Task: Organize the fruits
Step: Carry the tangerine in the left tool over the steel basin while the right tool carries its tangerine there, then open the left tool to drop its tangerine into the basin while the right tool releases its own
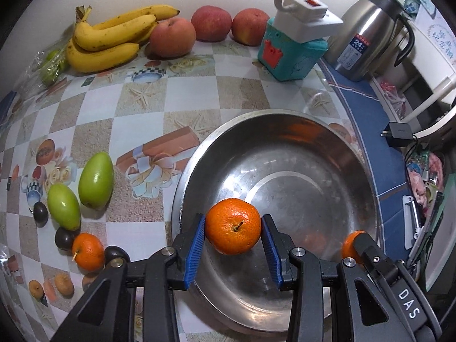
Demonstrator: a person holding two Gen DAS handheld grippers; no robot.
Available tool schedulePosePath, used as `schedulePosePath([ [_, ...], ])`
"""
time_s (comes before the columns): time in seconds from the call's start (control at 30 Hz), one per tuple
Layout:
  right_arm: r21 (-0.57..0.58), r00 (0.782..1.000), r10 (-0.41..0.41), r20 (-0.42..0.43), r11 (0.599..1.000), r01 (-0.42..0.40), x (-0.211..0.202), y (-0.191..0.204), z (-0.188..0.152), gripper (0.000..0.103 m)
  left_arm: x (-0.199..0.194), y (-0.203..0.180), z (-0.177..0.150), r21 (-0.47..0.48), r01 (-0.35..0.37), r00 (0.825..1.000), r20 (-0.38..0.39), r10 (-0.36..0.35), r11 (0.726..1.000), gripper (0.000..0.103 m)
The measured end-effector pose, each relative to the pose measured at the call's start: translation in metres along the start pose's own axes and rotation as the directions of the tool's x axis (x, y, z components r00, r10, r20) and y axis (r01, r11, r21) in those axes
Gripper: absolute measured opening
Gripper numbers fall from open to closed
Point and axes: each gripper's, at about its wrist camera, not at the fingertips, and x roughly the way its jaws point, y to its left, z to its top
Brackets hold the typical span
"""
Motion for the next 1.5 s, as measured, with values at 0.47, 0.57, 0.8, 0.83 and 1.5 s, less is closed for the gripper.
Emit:
schedulePosePath([
  [0.47, -0.003, 1.0, -0.024, -0.018, 1.0, 0.023, 0.005, -0.002, -0.001, 0.038, 0.01, 0.005, -0.002, -0.019, -0.002, 1.0, -0.024, 0.002, 1.0, 0.043],
  [0.57, -0.017, 0.999, -0.028, -0.023, 0.999, 0.028, 0.006, 0.0, -0.002, 0.038, 0.01, 0.006, -0.002, -0.02, -0.004, 1.0, -0.026, 0.004, 1.0, 0.044],
  [0.8, -0.036, 1.0, -0.019, -0.013, 0.999, 0.019, 0.003, 0.005, -0.003, 0.038, 0.0, 0.005, 0.0, -0.021, 0.011, 1.0, -0.002, -0.011, 1.0, 0.057],
  [0.83, -0.039, 1.0, -0.019, -0.011, 0.999, 0.018, 0.002, 0.005, -0.003, 0.038, -0.002, 0.005, 0.0, -0.021, 0.015, 1.0, 0.002, -0.015, 1.0, 0.057],
  [1.5, -0.245, 1.0, 0.002, -0.012, 0.97, -0.005, -0.013, 0.043, -0.011, 0.038, -0.051, 0.061, 0.002, -0.163, -0.166, 0.981, 0.076, 0.18, 0.973, 0.066],
])
